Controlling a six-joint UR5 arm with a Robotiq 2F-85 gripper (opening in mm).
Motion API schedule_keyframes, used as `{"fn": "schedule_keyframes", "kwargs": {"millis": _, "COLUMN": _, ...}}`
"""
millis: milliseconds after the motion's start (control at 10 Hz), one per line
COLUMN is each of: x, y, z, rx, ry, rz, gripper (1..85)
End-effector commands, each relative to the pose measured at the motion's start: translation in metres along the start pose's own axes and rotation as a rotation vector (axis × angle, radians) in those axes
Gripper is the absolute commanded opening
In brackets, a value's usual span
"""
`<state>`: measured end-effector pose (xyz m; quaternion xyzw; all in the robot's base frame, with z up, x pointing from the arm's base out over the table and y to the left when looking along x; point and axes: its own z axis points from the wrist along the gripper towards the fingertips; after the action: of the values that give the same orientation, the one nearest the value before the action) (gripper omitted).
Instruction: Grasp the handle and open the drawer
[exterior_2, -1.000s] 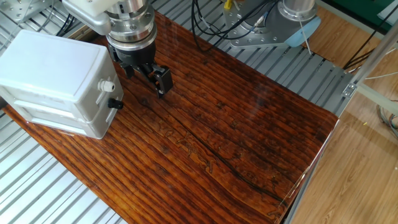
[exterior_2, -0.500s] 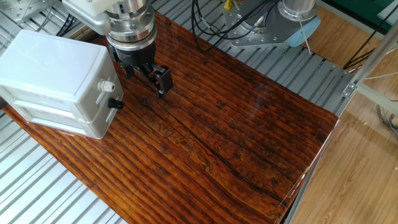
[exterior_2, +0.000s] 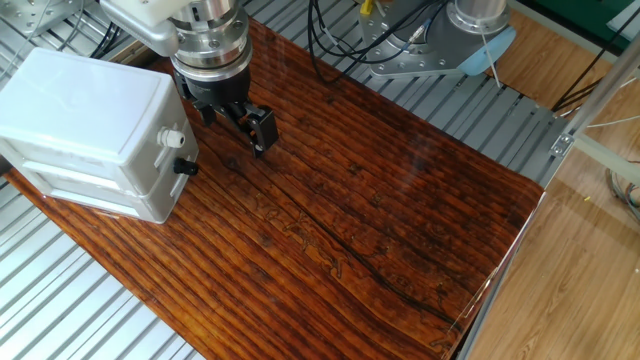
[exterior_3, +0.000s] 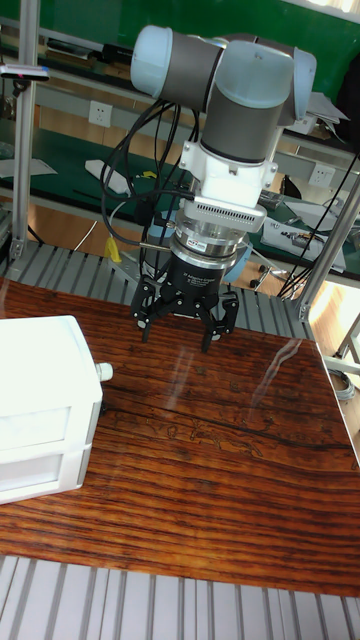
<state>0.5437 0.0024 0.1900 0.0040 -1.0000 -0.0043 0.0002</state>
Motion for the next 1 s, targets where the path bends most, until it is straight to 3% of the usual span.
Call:
{"fn": "schedule_keyframes", "kwargs": {"millis": 0, "x": -0.066, "y": 0.013, "z": -0.009, "rx": -0.055, "ry": -0.255, "rz": 0.095, "gripper": 2.0}}
{"fn": "schedule_keyframes", "kwargs": {"millis": 200, "x": -0.064, "y": 0.009, "z": -0.007, "rx": -0.027, "ry": -0.255, "rz": 0.092, "gripper": 2.0}}
{"fn": "schedule_keyframes", "kwargs": {"millis": 300, "x": -0.063, "y": 0.014, "z": -0.005, "rx": -0.040, "ry": -0.254, "rz": 0.114, "gripper": 2.0}}
{"fn": "schedule_keyframes", "kwargs": {"millis": 800, "x": -0.061, "y": 0.016, "z": -0.003, "rx": -0.028, "ry": -0.249, "rz": 0.085, "gripper": 2.0}}
{"fn": "schedule_keyframes", "kwargs": {"millis": 900, "x": -0.062, "y": 0.005, "z": -0.004, "rx": 0.024, "ry": -0.253, "rz": 0.004, "gripper": 2.0}}
